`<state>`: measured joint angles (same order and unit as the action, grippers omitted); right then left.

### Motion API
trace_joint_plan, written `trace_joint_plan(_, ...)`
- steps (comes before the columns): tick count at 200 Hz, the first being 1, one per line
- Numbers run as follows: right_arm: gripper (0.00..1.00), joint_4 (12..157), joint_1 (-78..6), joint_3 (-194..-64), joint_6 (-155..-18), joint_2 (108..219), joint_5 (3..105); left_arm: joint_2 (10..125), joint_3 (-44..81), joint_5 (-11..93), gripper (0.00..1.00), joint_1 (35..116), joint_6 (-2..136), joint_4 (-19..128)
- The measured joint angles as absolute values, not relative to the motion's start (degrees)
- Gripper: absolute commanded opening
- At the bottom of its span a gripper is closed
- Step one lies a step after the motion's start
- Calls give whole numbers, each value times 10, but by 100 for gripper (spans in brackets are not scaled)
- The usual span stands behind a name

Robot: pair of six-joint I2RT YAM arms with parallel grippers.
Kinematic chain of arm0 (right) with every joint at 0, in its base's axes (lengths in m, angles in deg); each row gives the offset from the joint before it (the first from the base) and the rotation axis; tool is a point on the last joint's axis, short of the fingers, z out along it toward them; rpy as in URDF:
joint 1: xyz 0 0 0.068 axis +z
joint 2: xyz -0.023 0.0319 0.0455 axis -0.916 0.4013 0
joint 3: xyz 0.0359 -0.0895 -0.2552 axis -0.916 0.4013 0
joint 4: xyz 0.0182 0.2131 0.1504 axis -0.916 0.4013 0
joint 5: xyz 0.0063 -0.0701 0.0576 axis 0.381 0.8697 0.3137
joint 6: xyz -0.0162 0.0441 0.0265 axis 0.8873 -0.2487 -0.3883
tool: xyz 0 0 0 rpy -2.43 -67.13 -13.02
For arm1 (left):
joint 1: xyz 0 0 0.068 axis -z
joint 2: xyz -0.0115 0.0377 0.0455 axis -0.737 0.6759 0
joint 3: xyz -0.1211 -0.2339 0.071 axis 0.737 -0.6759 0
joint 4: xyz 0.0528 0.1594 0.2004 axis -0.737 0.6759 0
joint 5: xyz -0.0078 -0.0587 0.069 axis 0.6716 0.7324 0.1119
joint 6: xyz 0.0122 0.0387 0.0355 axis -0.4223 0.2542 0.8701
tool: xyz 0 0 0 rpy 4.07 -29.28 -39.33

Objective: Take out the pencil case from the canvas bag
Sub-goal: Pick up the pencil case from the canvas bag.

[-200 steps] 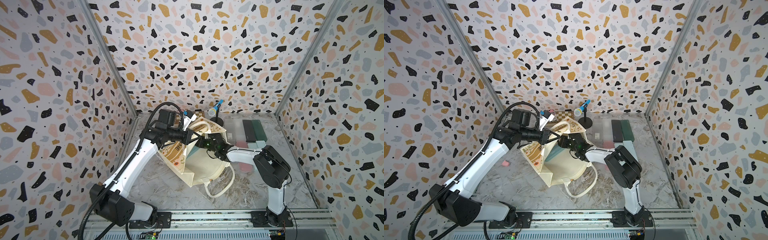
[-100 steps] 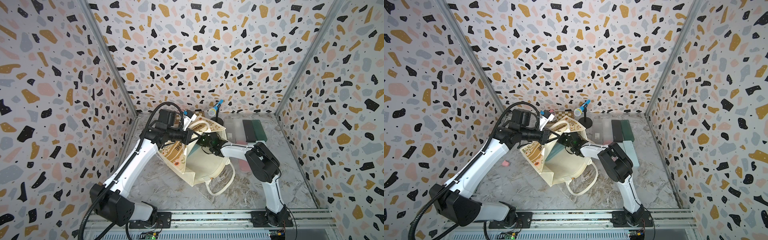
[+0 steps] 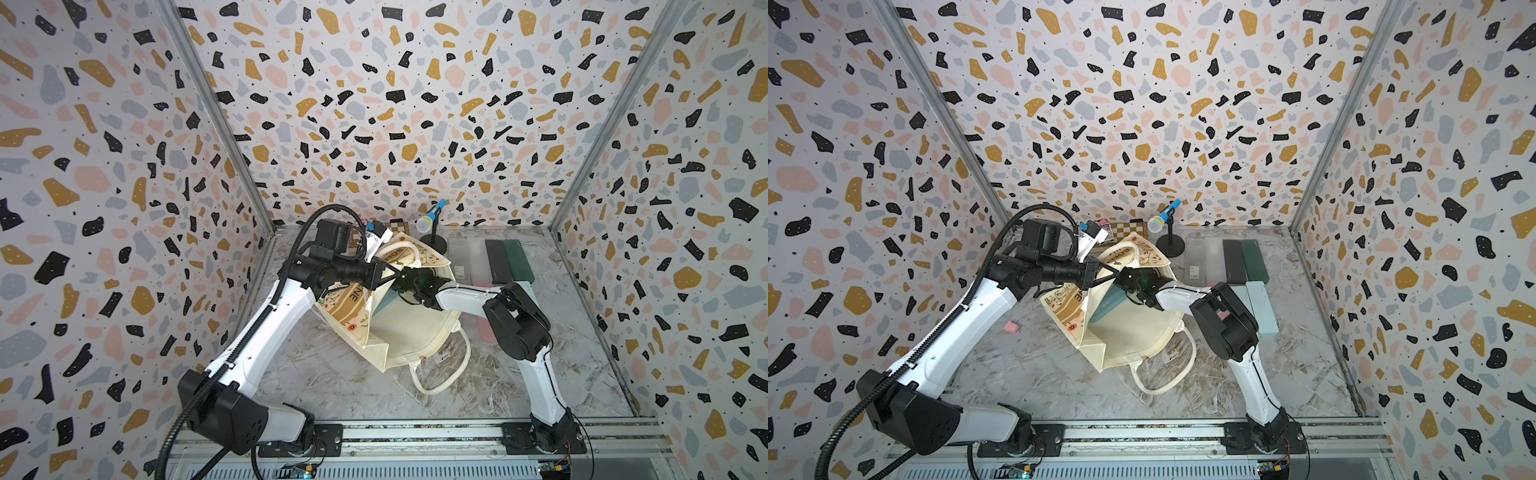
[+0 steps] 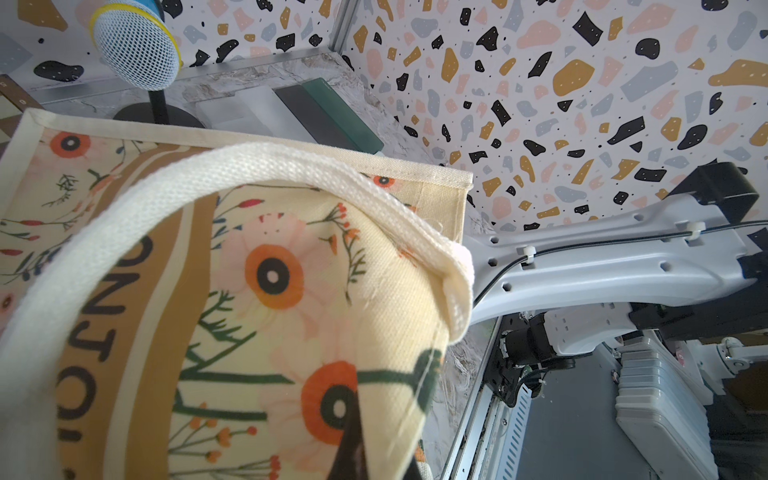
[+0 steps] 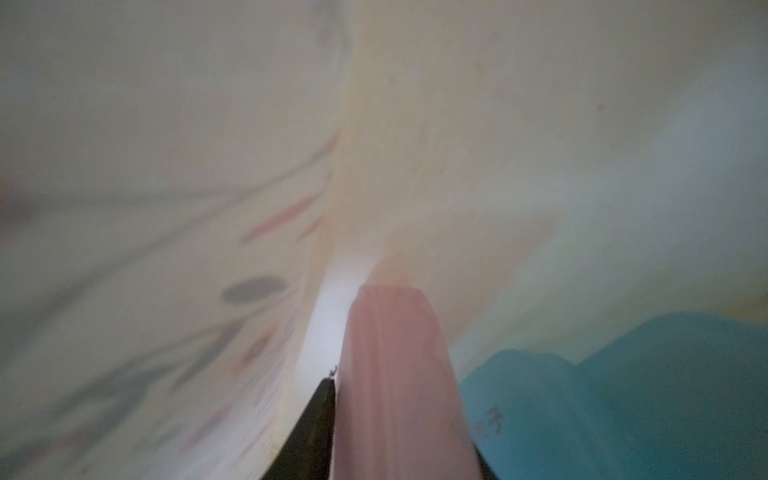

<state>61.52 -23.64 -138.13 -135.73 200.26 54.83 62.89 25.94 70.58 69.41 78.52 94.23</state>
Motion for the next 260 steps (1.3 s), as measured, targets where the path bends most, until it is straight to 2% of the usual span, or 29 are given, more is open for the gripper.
trace_joint_plan(57, 23, 593, -232, -1324, -1354, 1954, 536, 610, 259, 625, 0, 694, 763, 949)
trace_joint_plan(118, 20, 568, -182, -1281, -1243, 1877, 569, 607, 262, 536, 0, 653, 709, 945)
trace_joint_plan(260, 16, 524, -165, -1137, -1184, 1718, 615, 585, 250, 499, 0, 617, 679, 939)
